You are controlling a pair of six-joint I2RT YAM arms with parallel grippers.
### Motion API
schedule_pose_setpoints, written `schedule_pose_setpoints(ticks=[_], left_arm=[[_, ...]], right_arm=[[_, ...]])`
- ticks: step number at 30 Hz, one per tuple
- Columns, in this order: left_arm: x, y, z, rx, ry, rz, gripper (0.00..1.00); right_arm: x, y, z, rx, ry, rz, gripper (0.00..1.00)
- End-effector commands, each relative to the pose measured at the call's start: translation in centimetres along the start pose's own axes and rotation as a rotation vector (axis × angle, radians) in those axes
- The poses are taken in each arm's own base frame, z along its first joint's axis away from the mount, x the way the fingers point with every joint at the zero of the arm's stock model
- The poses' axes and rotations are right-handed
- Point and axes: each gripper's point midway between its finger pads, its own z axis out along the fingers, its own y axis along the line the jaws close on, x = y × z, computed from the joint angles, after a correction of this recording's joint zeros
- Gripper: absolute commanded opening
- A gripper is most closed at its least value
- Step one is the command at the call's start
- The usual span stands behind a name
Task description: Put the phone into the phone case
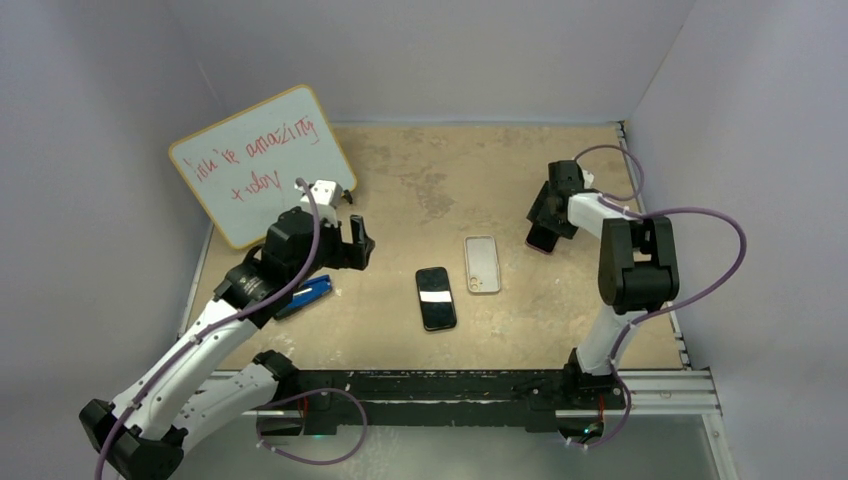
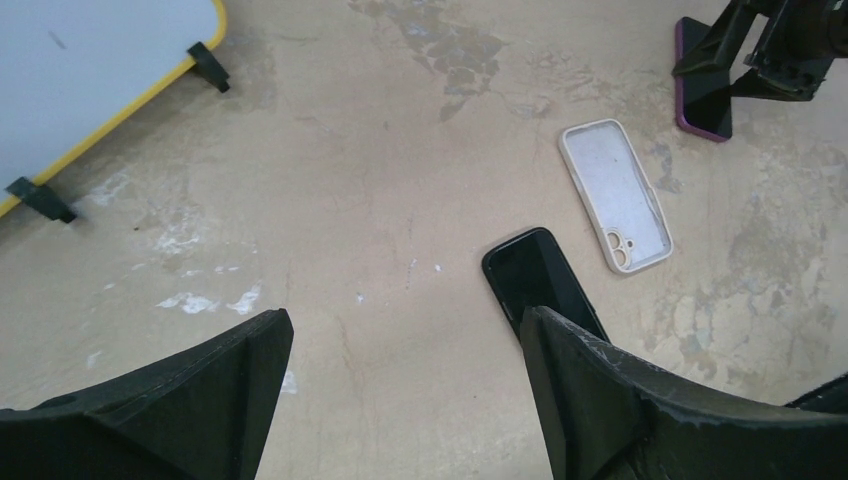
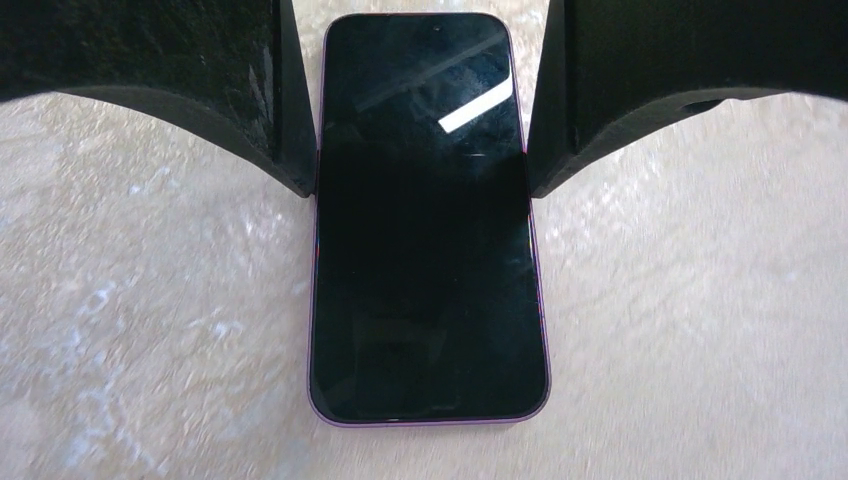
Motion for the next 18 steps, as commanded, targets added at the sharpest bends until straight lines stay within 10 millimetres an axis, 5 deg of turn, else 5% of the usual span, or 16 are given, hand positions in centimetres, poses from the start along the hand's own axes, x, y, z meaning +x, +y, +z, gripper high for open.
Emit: schedule_pose_setpoints(ticks=[1, 18], left_arm=[[-0.1, -2.4, 1.3, 0.104, 0.010, -0.058, 0.88], [4.1, -6.8, 7.0, 0.270, 0.189, -0.215, 0.85]], right_arm=[[4.4, 0.6, -1.9, -0.065, 0.113, -0.079, 0.48], [11.2, 2.0, -6.9, -0.166, 0.104, -0.213, 0.42]])
